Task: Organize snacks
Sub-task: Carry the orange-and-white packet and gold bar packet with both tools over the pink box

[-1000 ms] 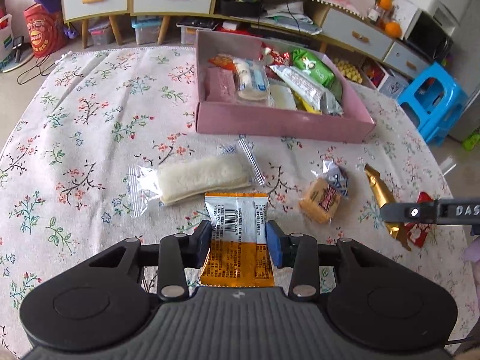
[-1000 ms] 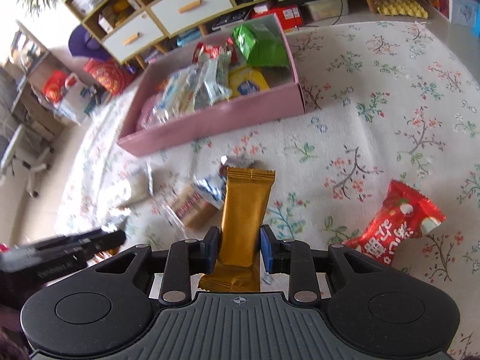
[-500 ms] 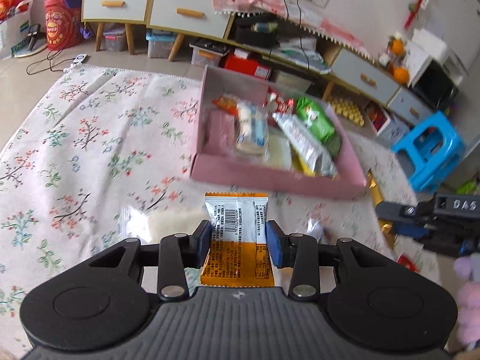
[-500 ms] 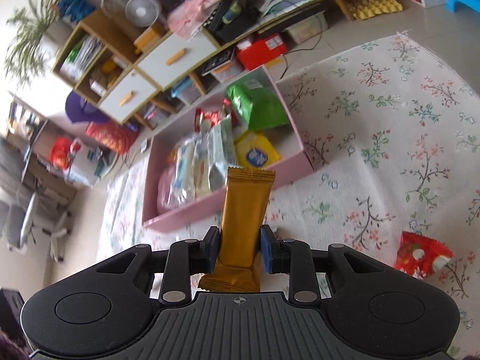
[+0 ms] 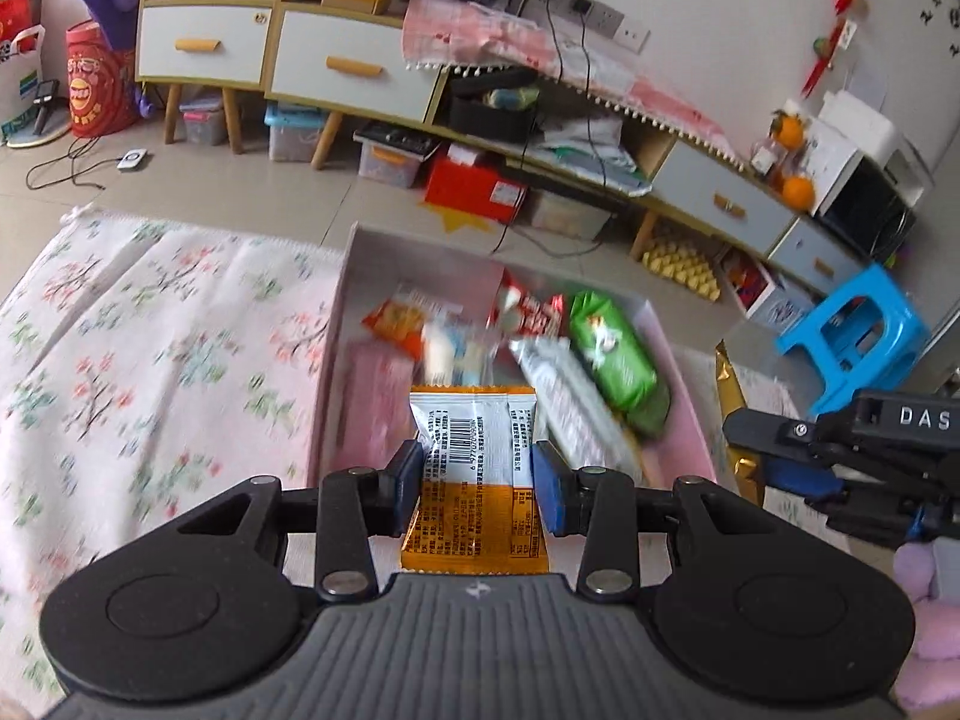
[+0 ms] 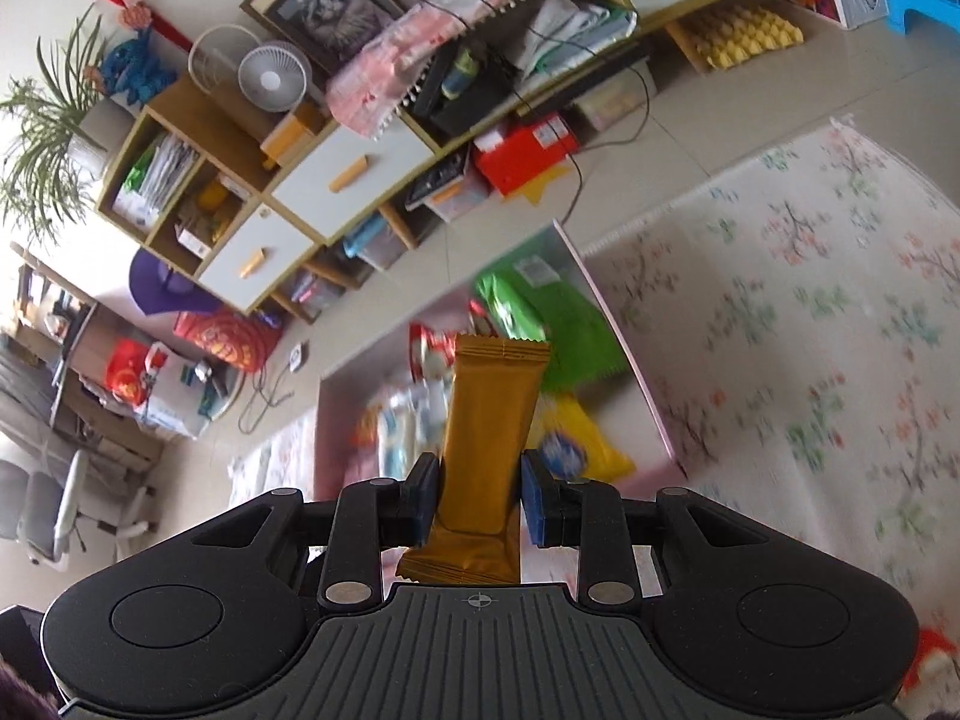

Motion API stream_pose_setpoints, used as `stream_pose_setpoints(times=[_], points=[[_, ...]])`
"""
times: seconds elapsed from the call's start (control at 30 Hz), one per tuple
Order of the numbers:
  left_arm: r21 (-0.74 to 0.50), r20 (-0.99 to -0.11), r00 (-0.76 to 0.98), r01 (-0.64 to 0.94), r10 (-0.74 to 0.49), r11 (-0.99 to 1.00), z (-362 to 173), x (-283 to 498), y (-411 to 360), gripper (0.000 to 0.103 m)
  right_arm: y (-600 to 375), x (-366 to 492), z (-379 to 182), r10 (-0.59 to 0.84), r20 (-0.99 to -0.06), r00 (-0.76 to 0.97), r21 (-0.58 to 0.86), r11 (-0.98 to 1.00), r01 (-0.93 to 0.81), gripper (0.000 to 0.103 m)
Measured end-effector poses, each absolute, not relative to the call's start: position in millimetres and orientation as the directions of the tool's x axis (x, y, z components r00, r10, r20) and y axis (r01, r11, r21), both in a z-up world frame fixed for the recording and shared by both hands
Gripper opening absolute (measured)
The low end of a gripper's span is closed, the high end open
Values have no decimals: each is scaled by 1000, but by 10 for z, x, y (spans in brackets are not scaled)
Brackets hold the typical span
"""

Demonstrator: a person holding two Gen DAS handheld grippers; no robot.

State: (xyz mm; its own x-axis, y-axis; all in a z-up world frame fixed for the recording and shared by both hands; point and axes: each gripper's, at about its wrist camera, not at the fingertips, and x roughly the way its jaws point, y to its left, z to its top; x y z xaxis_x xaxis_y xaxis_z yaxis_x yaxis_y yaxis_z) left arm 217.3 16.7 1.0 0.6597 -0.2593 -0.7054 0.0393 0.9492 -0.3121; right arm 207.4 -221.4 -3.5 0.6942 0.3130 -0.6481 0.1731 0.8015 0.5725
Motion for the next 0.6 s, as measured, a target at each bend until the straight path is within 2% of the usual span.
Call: stream_pose_setpoints(times=[0.07, 0.13, 0.23, 0.47, 0.6], points=[[-333, -675, 686, 47, -273, 942, -43, 2176, 156, 36, -2231, 2102, -93, 322, -631, 705, 583, 797, 158, 27], [-327, -690, 672, 42, -269, 944, -94, 2254, 131, 36, -2251, 2188, -177, 332, -663, 671, 583, 791, 185, 27], [-361, -676, 679, 34, -286, 932, -121, 2306, 134, 36, -2295, 2250, -241, 349, -658, 667, 604, 774, 190, 28], [-314, -684, 672, 82, -285, 946, -228, 2397, -81, 36, -2322, 2354, -211, 216, -681, 700, 465, 866, 184, 28], [-278, -690, 673, 92, -266, 956, -261, 2424, -143, 36, -2260, 2412, -264, 206, -687, 697, 422, 894, 151, 28]])
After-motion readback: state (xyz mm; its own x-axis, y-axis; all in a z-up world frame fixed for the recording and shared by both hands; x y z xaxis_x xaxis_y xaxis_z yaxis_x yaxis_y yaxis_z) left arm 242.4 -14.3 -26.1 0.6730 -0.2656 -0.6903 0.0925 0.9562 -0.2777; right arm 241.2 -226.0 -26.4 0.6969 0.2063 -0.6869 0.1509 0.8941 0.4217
